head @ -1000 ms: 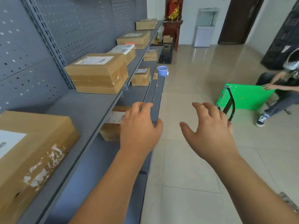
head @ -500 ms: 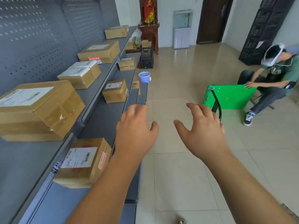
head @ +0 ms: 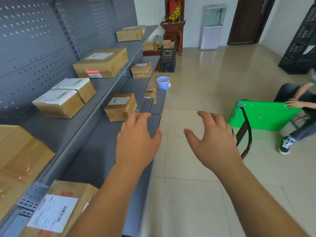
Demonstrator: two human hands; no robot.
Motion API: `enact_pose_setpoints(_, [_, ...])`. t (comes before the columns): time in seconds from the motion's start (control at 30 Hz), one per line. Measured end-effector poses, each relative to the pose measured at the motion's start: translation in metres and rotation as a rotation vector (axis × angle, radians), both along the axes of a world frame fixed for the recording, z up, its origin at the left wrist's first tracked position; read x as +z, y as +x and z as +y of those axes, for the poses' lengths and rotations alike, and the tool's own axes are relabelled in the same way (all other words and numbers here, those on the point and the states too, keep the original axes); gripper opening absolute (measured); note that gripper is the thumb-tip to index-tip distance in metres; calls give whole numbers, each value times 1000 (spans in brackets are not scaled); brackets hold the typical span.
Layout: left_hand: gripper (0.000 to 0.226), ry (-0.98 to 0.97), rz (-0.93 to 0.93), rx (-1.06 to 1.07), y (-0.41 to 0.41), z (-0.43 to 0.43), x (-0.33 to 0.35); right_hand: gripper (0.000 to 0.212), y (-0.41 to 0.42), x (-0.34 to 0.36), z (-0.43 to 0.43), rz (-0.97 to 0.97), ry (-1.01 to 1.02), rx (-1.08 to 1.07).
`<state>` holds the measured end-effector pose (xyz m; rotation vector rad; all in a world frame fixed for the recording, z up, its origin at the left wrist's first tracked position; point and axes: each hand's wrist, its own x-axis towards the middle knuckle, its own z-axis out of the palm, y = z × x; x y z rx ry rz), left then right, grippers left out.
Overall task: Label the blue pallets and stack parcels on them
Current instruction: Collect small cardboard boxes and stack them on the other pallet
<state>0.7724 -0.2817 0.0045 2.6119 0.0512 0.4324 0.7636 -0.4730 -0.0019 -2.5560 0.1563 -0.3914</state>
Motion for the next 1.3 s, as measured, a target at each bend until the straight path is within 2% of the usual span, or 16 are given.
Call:
enact_pose_setpoints(0.17, [49, -28, 8, 5, 74, 10, -9, 63, 74, -10, 11, 25, -21, 26])
enact_pose_setpoints(0.43, [47, -58, -80, -39, 203, 52, 3, 62, 205, 5, 61, -33, -17, 51])
enact_pose_setpoints(0.67, [47, -24, -129, -2, 266, 84, 13, 59, 286, 7, 102, -34, 52, 144])
enact_pose_setpoints(0.93, [50, 7, -185, 231, 308, 133, 27, 57, 374, 11, 166, -60, 114, 438])
enact_pose_setpoints(1.3, [52, 61, -183, 812, 320, 185, 33, 56, 447, 22, 260, -58, 152, 1038])
